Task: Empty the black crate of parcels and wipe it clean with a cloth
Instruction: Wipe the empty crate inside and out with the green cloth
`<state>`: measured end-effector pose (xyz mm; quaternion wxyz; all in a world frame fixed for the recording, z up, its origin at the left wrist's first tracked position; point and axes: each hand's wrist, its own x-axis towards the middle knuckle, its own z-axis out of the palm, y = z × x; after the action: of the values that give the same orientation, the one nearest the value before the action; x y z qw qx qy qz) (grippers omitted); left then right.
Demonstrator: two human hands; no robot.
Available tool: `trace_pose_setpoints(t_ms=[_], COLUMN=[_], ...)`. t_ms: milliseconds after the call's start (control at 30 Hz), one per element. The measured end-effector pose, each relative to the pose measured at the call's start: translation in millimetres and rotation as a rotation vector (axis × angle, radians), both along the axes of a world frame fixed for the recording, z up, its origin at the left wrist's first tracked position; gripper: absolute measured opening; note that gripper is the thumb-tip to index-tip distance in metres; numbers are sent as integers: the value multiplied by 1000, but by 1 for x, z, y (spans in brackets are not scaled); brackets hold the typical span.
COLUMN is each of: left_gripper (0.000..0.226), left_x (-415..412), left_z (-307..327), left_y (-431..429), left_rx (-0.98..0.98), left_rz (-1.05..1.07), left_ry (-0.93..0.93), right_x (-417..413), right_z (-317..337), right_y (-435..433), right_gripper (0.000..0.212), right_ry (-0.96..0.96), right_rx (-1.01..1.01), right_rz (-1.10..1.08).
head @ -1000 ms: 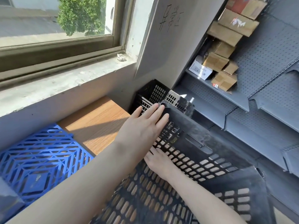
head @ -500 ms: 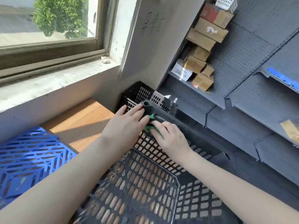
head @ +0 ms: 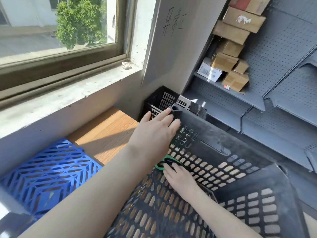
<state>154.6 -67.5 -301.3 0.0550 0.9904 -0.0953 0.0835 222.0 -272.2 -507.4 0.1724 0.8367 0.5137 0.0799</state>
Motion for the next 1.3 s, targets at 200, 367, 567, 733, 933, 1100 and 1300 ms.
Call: trace_pose_setpoints(t_ms=[200,367,567,733,933,1100,1300], left_gripper=[67,69,69,69,67,70,68], left_x=[0,-5,-6,-5,-3,-1,2], left_z=[2,5,7,7,3,1,-3], left_y=[0,-2,-3,-3,-1,1,1], left_rx=[29,60,64,56,32,3,-4], left_rz=[6,10,16,11,3,-1,-4], left_ry=[46,52,68,62,40,39,7], right_x=[5,8,3,4,13,13,6], right_z=[54,139,211,187,123,70,19], right_y=[-6,-21,-37,-40,-27,-23,-15], right_gripper=[23,23,22,25,33,36,60], right_ry=[-148,-283,-397,-363,-266,-168,30], right_rx=[93,182,310,283,242,159,14], right_rz=[162,235,160,171,215,229,157])
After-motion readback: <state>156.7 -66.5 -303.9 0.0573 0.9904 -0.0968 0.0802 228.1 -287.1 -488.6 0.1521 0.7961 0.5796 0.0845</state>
